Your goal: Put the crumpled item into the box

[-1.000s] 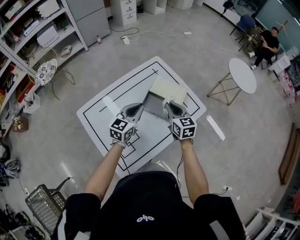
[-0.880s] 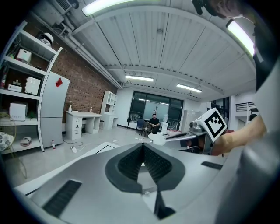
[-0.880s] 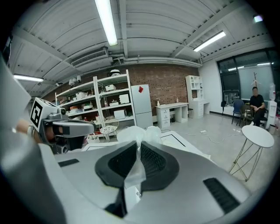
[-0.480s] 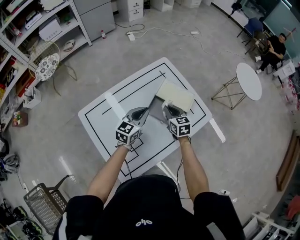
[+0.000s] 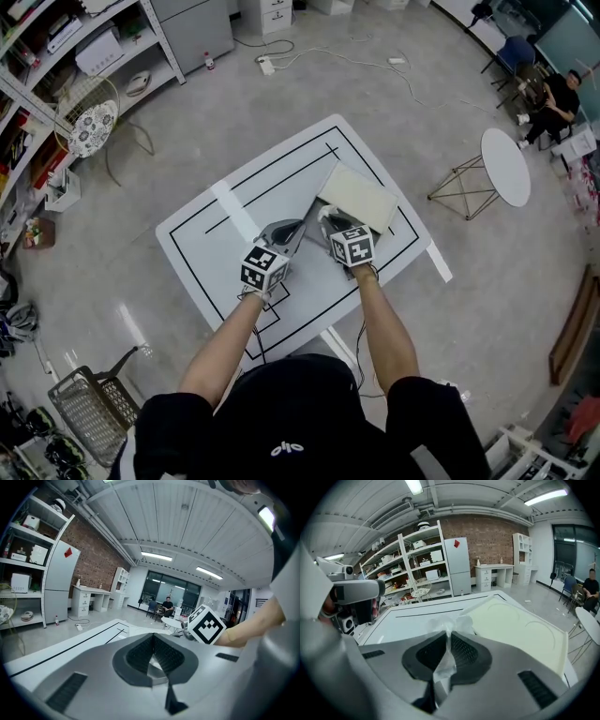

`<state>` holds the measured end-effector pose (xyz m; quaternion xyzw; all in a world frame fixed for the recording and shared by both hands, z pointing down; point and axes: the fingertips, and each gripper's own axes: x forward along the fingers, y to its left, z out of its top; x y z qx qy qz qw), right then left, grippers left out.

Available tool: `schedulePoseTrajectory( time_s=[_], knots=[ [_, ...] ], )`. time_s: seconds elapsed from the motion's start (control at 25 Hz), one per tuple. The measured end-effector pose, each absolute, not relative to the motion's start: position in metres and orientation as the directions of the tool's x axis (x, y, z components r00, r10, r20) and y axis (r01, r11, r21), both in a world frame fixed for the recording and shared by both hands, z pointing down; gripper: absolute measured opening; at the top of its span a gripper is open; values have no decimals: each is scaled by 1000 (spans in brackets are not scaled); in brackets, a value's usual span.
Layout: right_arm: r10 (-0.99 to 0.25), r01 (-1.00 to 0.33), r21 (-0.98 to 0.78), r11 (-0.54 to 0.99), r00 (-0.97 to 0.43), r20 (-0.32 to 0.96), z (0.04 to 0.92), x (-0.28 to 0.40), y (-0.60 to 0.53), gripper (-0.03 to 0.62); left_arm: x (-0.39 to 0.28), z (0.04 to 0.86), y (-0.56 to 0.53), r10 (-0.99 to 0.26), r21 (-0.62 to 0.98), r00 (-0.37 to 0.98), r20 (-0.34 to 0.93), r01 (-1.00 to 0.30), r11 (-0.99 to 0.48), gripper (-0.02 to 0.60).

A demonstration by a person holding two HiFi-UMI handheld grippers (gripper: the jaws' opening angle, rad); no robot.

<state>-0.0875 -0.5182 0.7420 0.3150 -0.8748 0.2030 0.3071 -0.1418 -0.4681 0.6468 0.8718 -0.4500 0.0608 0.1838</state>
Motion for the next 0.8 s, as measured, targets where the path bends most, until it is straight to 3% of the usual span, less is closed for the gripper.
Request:
schedulePoseTrajectory(
  time_s=[0.8],
  knots=[
    [-231,-626,-234,743,-569,789,802,-110,-533,40,-156,679,-494,-765,306,572,297,-816,-491,8]
  ],
)
